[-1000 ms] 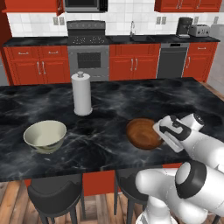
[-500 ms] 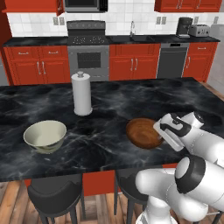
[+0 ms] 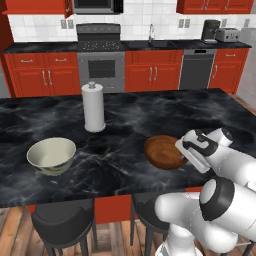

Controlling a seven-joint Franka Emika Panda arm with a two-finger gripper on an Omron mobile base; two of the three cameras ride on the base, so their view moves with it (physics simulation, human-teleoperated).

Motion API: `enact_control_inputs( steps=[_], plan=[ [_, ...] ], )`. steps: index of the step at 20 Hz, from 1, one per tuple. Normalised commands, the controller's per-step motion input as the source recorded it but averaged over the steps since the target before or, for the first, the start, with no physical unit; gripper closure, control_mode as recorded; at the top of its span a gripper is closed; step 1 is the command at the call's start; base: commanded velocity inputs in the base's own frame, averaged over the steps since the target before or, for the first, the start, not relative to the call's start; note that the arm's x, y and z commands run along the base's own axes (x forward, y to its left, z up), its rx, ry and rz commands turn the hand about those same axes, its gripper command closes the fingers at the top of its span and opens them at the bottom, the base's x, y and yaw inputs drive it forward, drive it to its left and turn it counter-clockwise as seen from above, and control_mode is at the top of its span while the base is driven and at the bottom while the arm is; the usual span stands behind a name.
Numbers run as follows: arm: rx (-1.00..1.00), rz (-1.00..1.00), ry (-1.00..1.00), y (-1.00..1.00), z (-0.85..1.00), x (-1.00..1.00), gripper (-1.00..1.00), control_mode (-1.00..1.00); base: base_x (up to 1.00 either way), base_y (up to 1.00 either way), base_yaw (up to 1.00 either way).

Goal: Pick up the bowls from the cabinet and place each bowl in front of a stool on the dining counter.

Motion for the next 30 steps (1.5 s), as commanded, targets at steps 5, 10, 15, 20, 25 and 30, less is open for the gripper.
enact_control_inputs(
  steps=[5,10,15,20,25,30],
  plan=[
    [0.0,0.0,0.0,0.0,0.0,0.0,-1.0,-1.0,0.0,0.0,0.0],
    [0.0,0.0,0.0,0.0,0.07,0.0,-1.0,-1.0,0.0,0.0,0.0],
    [0.0,0.0,0.0,0.0,0.85,0.0,-1.0,-1.0,0.0,0.0,0.0],
    [-0.06,0.0,0.0,0.07,1.0,-0.24,-1.0,-1.0,0.0,0.0,0.0],
    [-0.17,0.0,-0.01,0.01,0.97,-0.95,-1.0,-1.0,0.0,0.0,0.0],
    [-0.23,0.0,-0.03,0.0,0.44,-1.0,-1.0,-1.0,0.0,0.0,0.0]
  ],
)
